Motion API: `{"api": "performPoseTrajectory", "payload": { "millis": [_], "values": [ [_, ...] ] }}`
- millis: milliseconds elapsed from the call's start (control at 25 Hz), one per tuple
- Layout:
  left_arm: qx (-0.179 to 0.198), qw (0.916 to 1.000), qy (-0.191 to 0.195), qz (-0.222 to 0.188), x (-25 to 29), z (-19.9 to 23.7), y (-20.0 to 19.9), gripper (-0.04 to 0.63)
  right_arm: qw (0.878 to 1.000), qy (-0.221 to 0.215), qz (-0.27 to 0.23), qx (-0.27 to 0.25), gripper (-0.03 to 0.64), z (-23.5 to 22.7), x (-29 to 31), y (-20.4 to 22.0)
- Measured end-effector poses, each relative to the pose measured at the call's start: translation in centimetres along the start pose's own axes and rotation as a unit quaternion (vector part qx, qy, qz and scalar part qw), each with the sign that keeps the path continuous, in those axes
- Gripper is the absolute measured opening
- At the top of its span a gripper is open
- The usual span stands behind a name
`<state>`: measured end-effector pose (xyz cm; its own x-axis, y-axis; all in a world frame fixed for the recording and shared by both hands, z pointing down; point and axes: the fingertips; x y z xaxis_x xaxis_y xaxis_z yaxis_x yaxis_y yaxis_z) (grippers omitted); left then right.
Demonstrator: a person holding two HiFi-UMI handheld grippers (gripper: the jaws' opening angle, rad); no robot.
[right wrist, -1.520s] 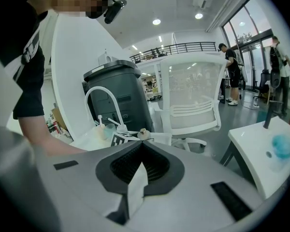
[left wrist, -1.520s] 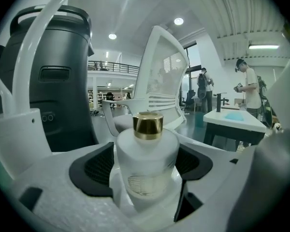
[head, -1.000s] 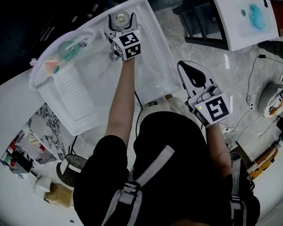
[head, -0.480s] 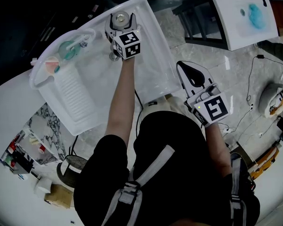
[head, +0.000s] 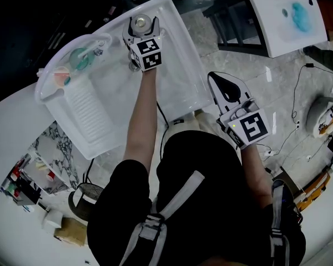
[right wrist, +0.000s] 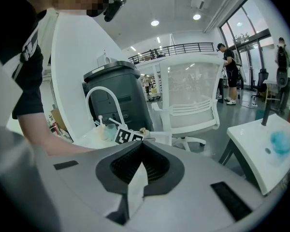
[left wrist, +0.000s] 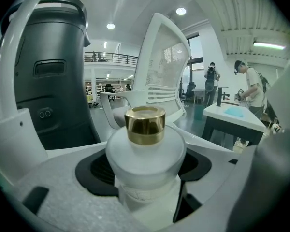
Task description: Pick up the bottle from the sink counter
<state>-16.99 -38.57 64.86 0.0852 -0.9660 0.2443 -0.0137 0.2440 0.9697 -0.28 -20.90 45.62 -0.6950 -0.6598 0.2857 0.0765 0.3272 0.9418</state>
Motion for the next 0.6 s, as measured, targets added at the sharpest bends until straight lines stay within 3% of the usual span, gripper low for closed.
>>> {"api": "performPoseTrajectory", "payload": {
  "millis": [240,600],
  "values": [
    [-0.01,0.9999,0.006,0.003,-1.7,-0.3,-0.3,0.351,1.0,-0.002,-0.007,0.008,0.004,0.2,-0.2,0.2],
    [-0.009,0.9997,0.016,-0.016,-5.2,-0.8,-4.2,0.351,1.0,-0.002,-0.021,0.012,0.005,0.6,-0.8,0.0]
  ]
}}
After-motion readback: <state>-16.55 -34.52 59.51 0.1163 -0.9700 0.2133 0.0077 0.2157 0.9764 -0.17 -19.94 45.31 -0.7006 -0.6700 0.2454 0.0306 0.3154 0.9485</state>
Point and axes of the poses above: the fingertips, and each gripper's own axes: x forward along the fingers, z to its left, y out of its underside, and after that the axes turned 14 degrees about -z, right-handed
